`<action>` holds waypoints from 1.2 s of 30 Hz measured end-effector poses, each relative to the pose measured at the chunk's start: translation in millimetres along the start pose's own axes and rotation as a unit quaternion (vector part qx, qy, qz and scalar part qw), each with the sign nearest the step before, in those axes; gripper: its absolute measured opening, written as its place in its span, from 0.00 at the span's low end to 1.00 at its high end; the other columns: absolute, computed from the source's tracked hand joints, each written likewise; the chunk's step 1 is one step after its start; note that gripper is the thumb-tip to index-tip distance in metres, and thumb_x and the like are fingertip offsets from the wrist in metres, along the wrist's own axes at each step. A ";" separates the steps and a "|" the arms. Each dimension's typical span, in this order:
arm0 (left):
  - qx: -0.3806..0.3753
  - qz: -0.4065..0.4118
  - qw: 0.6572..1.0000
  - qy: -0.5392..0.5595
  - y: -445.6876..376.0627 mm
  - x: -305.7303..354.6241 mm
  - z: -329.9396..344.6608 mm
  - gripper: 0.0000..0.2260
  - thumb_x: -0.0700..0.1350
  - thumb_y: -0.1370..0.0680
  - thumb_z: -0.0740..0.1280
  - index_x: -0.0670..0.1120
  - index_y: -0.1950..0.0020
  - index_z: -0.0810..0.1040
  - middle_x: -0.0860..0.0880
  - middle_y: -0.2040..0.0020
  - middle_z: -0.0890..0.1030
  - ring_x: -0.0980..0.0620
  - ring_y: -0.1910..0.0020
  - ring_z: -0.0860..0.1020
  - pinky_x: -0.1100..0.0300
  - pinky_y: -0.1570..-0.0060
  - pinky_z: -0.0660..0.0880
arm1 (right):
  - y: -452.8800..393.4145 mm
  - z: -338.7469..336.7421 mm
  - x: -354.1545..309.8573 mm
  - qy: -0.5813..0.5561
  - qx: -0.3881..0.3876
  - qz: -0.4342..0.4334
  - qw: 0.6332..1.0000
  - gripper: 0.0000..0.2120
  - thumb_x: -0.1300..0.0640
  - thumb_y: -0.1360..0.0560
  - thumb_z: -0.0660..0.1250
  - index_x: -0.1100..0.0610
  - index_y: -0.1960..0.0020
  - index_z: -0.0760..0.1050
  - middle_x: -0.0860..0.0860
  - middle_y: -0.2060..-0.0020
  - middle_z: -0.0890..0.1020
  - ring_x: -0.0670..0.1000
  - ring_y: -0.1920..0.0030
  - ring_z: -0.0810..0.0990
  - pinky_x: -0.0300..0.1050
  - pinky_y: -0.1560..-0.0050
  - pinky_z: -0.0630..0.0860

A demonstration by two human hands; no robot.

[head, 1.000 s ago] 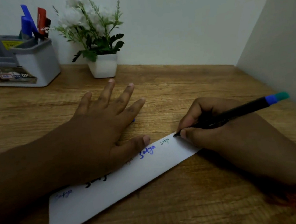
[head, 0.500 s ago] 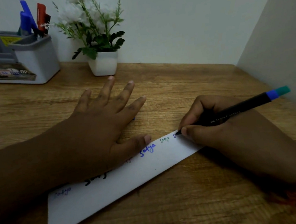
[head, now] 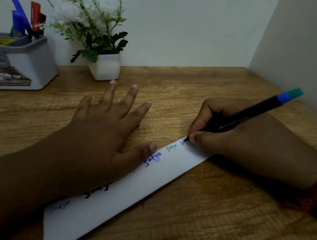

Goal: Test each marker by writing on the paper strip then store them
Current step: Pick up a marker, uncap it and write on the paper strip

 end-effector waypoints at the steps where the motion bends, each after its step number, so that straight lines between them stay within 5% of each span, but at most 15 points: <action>1: 0.002 0.002 1.000 0.006 0.3 0.1 -0.5 0.38 0.78 0.35 0.32 0.66 0.27 0.32 0.60 0.27 0.25 0.56 0.30 0.21 0.43 0.28 0.35 | -0.2 -0.3 0.0 -0.006 -0.004 0.001 1.000 0.03 0.58 0.30 0.75 0.54 0.62 0.81 0.46 0.60 0.86 0.44 0.58 0.84 0.44 0.61 0.81; 21: 0.004 0.003 1.000 0.008 0.5 -1.7 -0.9 0.37 0.78 0.35 0.32 0.68 0.28 0.30 0.61 0.27 0.25 0.55 0.30 0.22 0.42 0.28 0.35 | -0.7 -2.8 3.5 -0.009 -0.003 0.019 1.000 0.03 0.57 0.29 0.74 0.55 0.60 0.81 0.47 0.59 0.86 0.45 0.57 0.84 0.46 0.58 0.81; 26: 0.008 0.006 1.000 0.003 0.7 -1.2 -0.6 0.38 0.78 0.36 0.30 0.68 0.28 0.30 0.61 0.27 0.24 0.55 0.30 0.22 0.43 0.28 0.35 | -0.5 -2.4 2.7 -0.013 -0.008 0.008 1.000 0.03 0.60 0.30 0.74 0.56 0.61 0.81 0.50 0.61 0.85 0.48 0.60 0.82 0.36 0.67 0.76; 36: 0.012 0.007 1.000 0.001 -0.1 -1.4 0.4 0.37 0.78 0.35 0.31 0.68 0.29 0.30 0.61 0.28 0.24 0.55 0.30 0.22 0.44 0.28 0.35 | -2.2 -2.5 2.9 -0.019 0.005 0.012 1.000 0.03 0.61 0.29 0.74 0.56 0.61 0.80 0.50 0.61 0.85 0.49 0.60 0.82 0.41 0.64 0.78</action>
Point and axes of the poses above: each hand's wrist, its own y-axis away from the middle knuckle, its own z-axis out of the palm, x = y × z, the point moved 4 cm from there along -y, towards the middle knuckle
